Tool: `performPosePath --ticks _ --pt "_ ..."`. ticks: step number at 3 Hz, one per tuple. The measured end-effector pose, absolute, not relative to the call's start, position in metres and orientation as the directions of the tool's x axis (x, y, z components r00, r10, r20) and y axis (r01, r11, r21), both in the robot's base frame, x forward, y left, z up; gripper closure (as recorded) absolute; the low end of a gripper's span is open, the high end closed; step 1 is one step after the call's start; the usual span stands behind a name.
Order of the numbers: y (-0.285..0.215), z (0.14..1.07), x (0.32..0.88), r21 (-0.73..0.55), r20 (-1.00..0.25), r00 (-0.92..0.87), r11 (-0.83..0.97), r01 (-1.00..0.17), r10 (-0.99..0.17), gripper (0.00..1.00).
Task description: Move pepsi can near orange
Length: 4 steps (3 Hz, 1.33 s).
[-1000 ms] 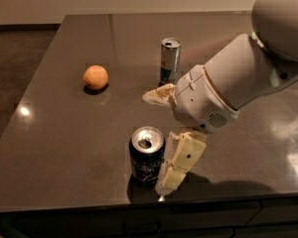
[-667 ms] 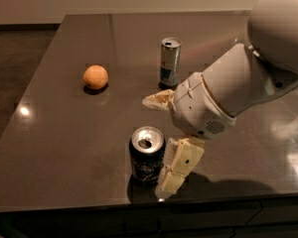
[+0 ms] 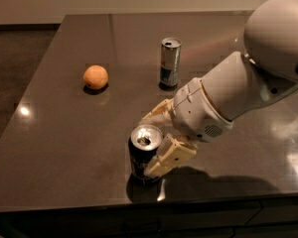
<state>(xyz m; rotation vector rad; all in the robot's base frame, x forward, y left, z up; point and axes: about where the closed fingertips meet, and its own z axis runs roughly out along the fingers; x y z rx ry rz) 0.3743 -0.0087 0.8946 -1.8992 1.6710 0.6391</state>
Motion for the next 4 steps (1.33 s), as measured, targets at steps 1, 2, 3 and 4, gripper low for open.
performPosePath --ticks 1,2,3,4 --pt "-0.007 0.895 0.377 -0.072 -0.653 0.118 -0.094 -0.993 -0.748 0.6" --pt "0.002 0.905 0.385 -0.066 -0.641 0.105 -0.082 -0.994 -0.76 0.83" --pt "0.02 0.918 0.412 -0.063 -0.633 0.068 -0.035 -0.997 -0.771 1.0" --pt "0.044 0.926 0.448 -0.039 -0.649 -0.008 0.044 -0.998 -0.761 1.0"
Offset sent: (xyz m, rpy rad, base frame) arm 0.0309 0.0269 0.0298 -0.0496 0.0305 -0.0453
